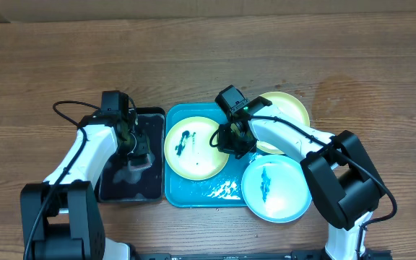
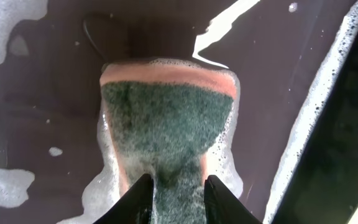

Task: Clean dirty plates on tray and stack at the side
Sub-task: 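Lower the left gripper into the soap dish and grasp the sponge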

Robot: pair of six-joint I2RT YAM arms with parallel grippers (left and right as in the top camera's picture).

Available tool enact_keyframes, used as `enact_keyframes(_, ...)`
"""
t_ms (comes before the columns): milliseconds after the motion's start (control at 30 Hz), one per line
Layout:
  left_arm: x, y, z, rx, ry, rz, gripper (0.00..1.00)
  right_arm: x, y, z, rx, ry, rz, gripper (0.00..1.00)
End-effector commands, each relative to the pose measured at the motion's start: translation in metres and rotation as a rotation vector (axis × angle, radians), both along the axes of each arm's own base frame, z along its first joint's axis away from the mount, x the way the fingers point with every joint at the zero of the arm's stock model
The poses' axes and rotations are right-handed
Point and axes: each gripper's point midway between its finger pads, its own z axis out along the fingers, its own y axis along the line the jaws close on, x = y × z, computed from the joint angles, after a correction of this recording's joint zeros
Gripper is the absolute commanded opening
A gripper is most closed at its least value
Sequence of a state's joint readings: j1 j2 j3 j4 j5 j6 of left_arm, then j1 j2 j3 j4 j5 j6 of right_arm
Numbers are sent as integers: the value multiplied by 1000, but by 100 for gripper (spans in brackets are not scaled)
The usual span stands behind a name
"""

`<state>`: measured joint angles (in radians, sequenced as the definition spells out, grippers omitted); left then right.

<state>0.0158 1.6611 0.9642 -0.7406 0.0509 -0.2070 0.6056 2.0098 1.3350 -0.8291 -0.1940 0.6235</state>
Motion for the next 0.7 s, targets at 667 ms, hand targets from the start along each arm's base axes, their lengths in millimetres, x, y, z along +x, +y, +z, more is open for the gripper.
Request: enact_keyframes(667, 8, -8, -2, -54, -2, -3, 4, -5, -6, -14, -42, 28, 2, 7)
